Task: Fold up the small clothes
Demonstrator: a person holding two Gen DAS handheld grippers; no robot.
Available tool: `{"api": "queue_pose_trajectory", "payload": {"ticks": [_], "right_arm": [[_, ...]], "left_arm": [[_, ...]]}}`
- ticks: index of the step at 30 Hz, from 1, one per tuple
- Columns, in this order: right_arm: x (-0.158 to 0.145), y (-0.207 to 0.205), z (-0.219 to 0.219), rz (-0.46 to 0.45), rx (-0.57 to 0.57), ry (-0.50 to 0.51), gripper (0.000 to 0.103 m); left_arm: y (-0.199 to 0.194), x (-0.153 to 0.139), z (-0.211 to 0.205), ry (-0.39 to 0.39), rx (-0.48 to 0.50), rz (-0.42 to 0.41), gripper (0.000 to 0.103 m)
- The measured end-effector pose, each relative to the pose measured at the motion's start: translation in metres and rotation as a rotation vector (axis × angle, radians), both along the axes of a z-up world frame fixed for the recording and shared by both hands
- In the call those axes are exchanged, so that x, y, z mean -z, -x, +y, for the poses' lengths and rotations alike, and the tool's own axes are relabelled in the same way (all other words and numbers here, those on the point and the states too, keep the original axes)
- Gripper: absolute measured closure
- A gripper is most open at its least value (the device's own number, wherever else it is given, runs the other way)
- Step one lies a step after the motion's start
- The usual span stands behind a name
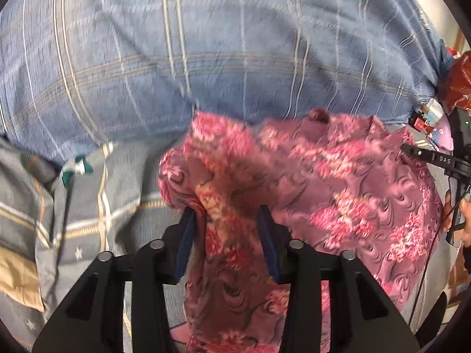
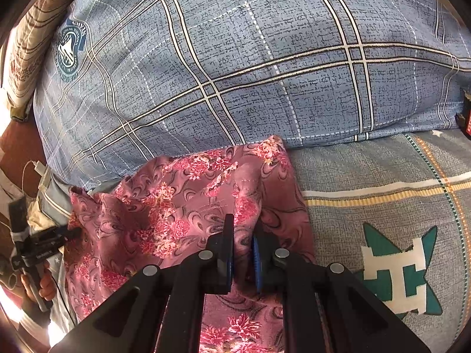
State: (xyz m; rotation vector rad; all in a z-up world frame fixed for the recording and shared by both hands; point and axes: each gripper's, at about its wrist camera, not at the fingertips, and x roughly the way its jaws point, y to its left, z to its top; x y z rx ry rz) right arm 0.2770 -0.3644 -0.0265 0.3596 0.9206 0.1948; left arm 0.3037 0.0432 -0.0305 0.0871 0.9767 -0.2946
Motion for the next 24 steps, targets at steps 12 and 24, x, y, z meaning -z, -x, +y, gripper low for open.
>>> {"api": "queue_pose_trajectory", "payload": {"ticks": [12,24], "right_arm": [[-0.026,0.014,0.016,-0.078,-0.020,0.111,0.096],[-0.053,-0.005,-0.006,-0.180,0.089,-0.002,0.097]], "left_arm": [[0.012,-0.010,0.023,0.088,-0.109,-0.014,0.096],[-0.018,0.013,0.057,0.219,-0.302,0.061,0.096]]}}
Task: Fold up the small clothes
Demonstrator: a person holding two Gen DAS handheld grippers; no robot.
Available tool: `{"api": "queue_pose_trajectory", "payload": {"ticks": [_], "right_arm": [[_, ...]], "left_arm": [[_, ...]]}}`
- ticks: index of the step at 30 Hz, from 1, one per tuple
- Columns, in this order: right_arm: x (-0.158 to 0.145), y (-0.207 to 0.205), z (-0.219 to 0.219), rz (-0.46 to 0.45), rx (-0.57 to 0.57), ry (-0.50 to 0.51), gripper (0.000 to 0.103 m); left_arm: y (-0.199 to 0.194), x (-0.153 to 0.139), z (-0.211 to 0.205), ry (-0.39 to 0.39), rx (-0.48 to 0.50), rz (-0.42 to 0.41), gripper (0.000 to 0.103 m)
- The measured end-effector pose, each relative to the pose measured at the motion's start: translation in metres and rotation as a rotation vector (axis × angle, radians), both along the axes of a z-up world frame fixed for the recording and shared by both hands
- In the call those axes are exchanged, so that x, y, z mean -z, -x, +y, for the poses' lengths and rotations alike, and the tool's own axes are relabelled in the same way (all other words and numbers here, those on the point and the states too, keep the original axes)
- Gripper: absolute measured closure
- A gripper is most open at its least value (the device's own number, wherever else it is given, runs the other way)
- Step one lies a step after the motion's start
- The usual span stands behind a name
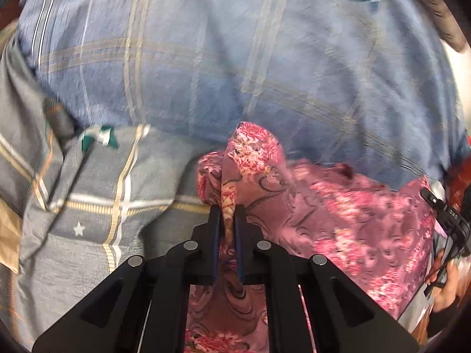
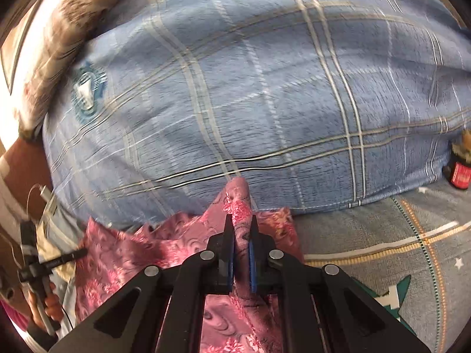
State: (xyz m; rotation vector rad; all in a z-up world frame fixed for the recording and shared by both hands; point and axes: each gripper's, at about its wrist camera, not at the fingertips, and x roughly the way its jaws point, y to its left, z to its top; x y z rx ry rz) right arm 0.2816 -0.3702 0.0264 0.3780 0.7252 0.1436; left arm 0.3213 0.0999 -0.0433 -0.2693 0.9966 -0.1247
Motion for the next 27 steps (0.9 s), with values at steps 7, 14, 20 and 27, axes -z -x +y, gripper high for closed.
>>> {"api": "queue_pose_trajectory", "payload": {"ticks": [7,14,20,27], "right_arm": [[0.072,-0.035,-0.019,0.227,0.088,-0.046,0.096],[0.070,-0.029,-0.026,0.219,0.015,-0.162,0.083],[0.069,-0.030,-0.020,0.219,0.020,-0.163,0.077],[0.073,-0.045,-0.001,0.224,0.004,-0.114,0.075]], "left_arm": [[-0.006,0.026,0.009,0.043,-0.017,0.068,0.096],[0.007,-0.007,0.028,0.173,0.070,-0.005,0.065],[-0.024,-0.012,0.009,0.049,0.115,0.020,0.036],[-0.051,0.002,-0.024,-0.100,0.195,0.048,0.058]]}}
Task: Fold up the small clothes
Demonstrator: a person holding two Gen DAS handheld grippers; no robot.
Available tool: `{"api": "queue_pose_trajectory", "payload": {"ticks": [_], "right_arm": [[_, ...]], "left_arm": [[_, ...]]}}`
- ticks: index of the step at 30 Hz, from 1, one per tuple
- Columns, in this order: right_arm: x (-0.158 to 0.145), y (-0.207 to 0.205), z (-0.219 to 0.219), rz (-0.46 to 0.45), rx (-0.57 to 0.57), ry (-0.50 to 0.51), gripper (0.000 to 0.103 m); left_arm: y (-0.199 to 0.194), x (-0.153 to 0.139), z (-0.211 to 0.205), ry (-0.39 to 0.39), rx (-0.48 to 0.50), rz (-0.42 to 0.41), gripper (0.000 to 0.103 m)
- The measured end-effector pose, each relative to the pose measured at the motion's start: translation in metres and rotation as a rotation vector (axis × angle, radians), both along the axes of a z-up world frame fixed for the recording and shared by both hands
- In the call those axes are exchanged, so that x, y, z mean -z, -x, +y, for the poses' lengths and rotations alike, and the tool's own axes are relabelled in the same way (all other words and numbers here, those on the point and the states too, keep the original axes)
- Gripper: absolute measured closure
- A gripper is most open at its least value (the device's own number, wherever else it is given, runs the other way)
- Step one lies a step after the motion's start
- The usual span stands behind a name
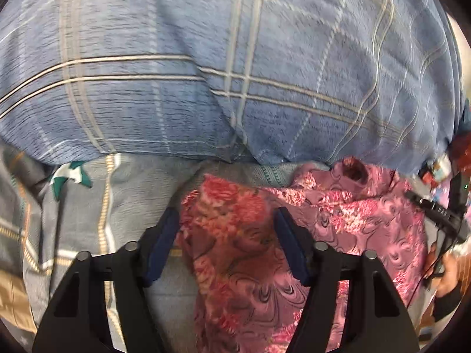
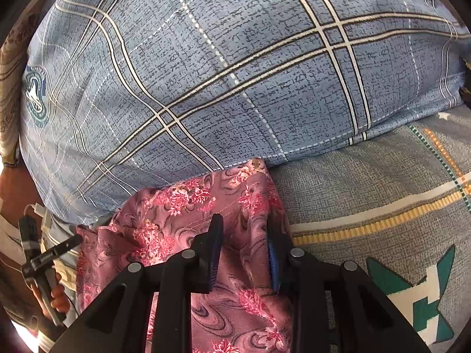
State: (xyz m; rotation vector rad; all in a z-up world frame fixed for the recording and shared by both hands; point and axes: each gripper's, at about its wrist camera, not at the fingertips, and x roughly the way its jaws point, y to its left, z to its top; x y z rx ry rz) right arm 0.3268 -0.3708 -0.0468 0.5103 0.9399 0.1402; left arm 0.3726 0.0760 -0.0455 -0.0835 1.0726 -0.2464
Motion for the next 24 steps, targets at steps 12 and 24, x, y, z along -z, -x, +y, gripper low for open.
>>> {"api": "queue_pose_trajectory", "payload": {"ticks": [12,24], "right_arm": [[-0.054,-0.010,0.013,-0.181,0.009,0.072,0.097],[0.010,-0.037,0.014,0.047,0.099,0.118,0.090]], "left_arm": [[0.005,-0.017,0.031,-0.001,-0.191,-0.078,0.100],[-0.002,0.013,0.047,-0.035,-0.286,0.067,0.096]]}}
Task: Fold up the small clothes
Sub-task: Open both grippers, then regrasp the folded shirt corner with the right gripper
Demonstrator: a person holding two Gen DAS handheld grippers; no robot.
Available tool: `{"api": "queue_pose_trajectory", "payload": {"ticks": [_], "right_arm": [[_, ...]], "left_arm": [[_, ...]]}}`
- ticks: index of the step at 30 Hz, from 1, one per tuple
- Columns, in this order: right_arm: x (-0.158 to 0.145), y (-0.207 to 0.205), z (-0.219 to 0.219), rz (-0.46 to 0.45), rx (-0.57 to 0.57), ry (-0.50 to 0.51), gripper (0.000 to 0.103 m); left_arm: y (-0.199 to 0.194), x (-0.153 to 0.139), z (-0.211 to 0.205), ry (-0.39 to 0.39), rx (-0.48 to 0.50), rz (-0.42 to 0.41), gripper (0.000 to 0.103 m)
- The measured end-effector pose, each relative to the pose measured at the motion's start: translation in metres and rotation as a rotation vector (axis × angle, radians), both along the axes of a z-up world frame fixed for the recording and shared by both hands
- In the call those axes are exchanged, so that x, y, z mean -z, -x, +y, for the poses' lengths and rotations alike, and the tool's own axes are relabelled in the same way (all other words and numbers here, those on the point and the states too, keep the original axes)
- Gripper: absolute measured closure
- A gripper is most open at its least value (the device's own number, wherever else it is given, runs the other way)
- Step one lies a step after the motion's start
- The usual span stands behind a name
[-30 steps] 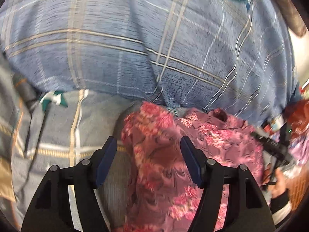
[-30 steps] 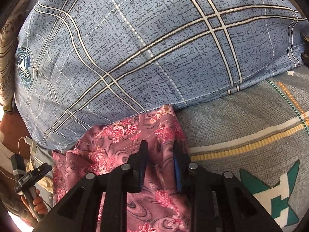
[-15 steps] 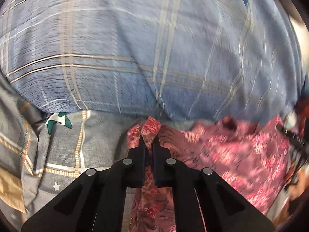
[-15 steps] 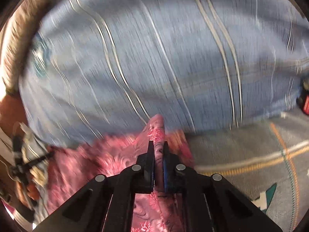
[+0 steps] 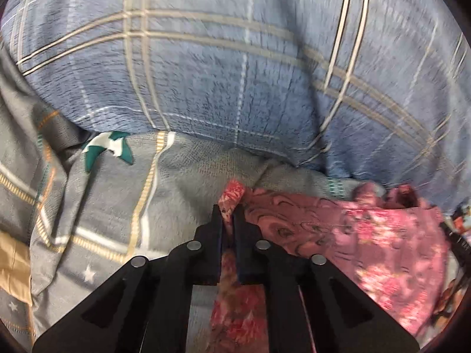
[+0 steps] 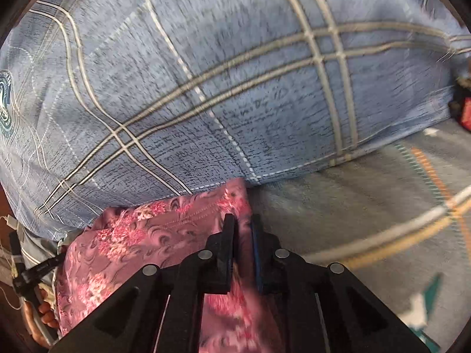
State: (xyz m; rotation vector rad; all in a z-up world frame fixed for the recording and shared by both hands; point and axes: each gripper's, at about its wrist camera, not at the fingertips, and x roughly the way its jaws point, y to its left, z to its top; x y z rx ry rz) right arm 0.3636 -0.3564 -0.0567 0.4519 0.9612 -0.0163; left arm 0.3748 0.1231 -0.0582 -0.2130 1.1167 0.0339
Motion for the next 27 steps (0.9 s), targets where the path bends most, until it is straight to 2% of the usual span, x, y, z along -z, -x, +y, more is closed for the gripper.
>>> {"api": "queue_pose_trajectory", "payload": {"ticks": [2,4,5,6,8,11,12,14,16,18,20,23,25,26,27], "right_arm": [[-0.019,0.022,0.003,-0.036,-0.020,-0.008,0.089],[-0.031,0.048,0.003,-0.069,-0.033,-0.029,0.078],[-0.034,0.062,0.003,-0.079,-0.036,-0.048,0.074],[-0.038,0.084,0.002,-0.092,-0.042,-0.094,0.067],[-0.039,0.120,-0.004,-0.110,-0.038,-0.172,0.062],[-0.031,0.182,-0.019,-0.135,-0.006,-0.319,0.057],[-0.027,0.200,-0.024,-0.140,0.018,-0.376,0.053],[-0.015,0.233,-0.041,-0.141,0.070,-0.463,0.051],[0.001,0.247,-0.049,-0.111,0.110,-0.502,0.051],[0.017,0.254,-0.053,-0.085,0.145,-0.556,0.051],[0.023,0.255,-0.054,-0.138,0.158,-0.608,0.051],[0.025,0.247,-0.053,-0.215,0.164,-0.606,0.053],[0.026,0.242,-0.052,-0.226,0.172,-0.604,0.064],[0.027,0.238,-0.051,-0.220,0.179,-0.602,0.067],[0.028,0.233,-0.051,-0.204,0.182,-0.611,0.078]], "left_arm": [[0.019,-0.017,0.010,0.043,-0.003,-0.017,0.095],[0.045,-0.030,0.016,0.074,0.003,-0.024,0.089],[0.064,-0.036,0.020,0.107,0.014,-0.019,0.079],[0.085,-0.039,0.023,0.144,0.022,-0.014,0.065],[0.125,-0.042,0.023,0.208,0.038,-0.013,0.053],[0.178,-0.042,0.014,0.312,0.089,-0.010,0.052],[0.195,-0.040,0.013,0.357,0.096,-0.011,0.047],[0.204,-0.031,-0.002,0.415,0.093,0.001,0.040],[0.215,-0.017,-0.008,0.428,0.081,0.032,0.040],[0.208,-0.001,-0.017,0.450,0.058,0.084,0.040],[0.206,0.013,-0.020,0.483,0.036,0.120,0.040],[0.204,0.013,-0.022,0.509,-0.018,0.089,0.040],[0.195,0.011,-0.022,0.543,-0.057,0.075,0.042],[0.192,0.013,-0.020,0.558,-0.076,0.066,0.055],[0.189,0.012,-0.018,0.566,-0.093,0.059,0.082]]}}
